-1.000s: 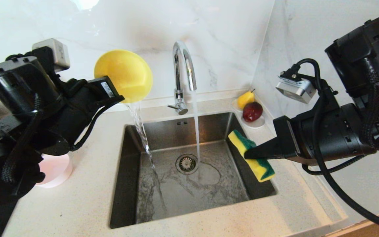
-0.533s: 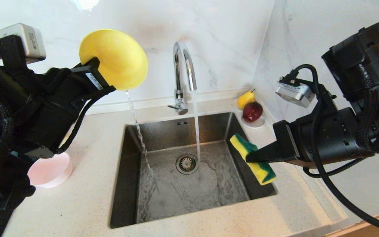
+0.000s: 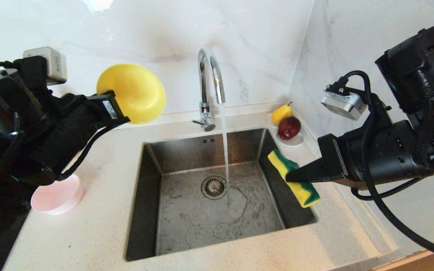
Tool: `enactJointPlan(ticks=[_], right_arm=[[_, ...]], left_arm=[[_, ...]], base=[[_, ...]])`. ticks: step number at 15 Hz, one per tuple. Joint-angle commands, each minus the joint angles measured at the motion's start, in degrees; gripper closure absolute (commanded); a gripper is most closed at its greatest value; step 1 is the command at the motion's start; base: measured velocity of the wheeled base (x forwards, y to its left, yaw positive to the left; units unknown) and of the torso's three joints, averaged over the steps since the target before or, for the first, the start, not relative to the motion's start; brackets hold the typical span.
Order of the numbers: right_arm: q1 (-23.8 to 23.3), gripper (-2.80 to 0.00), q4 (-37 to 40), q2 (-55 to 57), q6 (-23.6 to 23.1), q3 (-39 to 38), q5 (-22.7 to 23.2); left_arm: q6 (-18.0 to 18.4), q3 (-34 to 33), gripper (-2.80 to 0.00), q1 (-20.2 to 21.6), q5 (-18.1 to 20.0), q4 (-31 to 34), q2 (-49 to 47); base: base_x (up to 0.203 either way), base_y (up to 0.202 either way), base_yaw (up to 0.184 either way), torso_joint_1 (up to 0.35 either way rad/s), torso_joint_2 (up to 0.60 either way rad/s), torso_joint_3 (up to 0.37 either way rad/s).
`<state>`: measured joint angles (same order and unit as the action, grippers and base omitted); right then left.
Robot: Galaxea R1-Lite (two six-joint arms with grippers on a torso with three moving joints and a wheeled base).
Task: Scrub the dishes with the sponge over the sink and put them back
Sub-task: Rinse the bowl, then place the bowl on the table
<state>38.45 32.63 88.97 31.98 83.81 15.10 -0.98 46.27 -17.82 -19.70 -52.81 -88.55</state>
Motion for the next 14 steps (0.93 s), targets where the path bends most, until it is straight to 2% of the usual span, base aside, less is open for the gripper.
enactJointPlan(ticks=[1, 4, 5, 6, 7, 9, 11, 14], right_arm=[[-0.69, 0.0, 0.22, -0.12, 0.19, -0.15, 0.1], [-1.45, 0.0, -0.02, 0.07, -1.01, -1.18, 0.19], [-1.68, 0.0, -0.1, 0.15, -1.43, -1.55, 0.19], [-1.8, 0.0, -0.11, 0.24, -1.48, -1.72, 0.19], [-1.91, 0.0, -0.11, 0.17, -1.48, -1.7, 0.19], [-2.15, 0.0, -0.2, 0.51, -1.57, -1.72, 0.19], [-2.15, 0.0, -0.22, 0.77, -1.57, -1.72, 0.19], [-2.5, 0.0, -0.29, 1.12, -1.57, -1.81, 0.19]], left_arm=[[-2.74, 4.69, 0.0, 2.74, -0.27, 24.09, 1.79], [-10.47, 17.72, 0.0, 6.6, 1.64, 60.59, 4.02], [-13.22, 22.57, 0.0, 9.63, 4.78, 70.73, 4.56], [-15.42, 25.79, 0.0, 14.15, 8.39, 76.58, 4.71], [-17.71, 27.77, 0.0, 17.97, 10.66, 79.79, 4.6], [-23.89, 28.67, 0.0, 23.52, 12.6, 82.94, 3.25], [-25.91, 23.77, 0.0, 25.5, 13.25, 83.16, 3.04], [-31.71, 15.06, 0.0, 26.5, 13.01, 82.66, 2.58]], base=[[0.0, 0.0, 0.0, 0.0, 0.0, 0.0], [0.0, 0.0, 0.0, 0.0, 0.0, 0.0], [0.0, 0.0, 0.0, 0.0, 0.0, 0.0], [0.0, 0.0, 0.0, 0.0, 0.0, 0.0], [0.0, 0.0, 0.0, 0.0, 0.0, 0.0], [0.0, 0.0, 0.0, 0.0, 0.0, 0.0], [0.0, 0.0, 0.0, 0.0, 0.0, 0.0], [0.0, 0.0, 0.0, 0.0, 0.0, 0.0]])
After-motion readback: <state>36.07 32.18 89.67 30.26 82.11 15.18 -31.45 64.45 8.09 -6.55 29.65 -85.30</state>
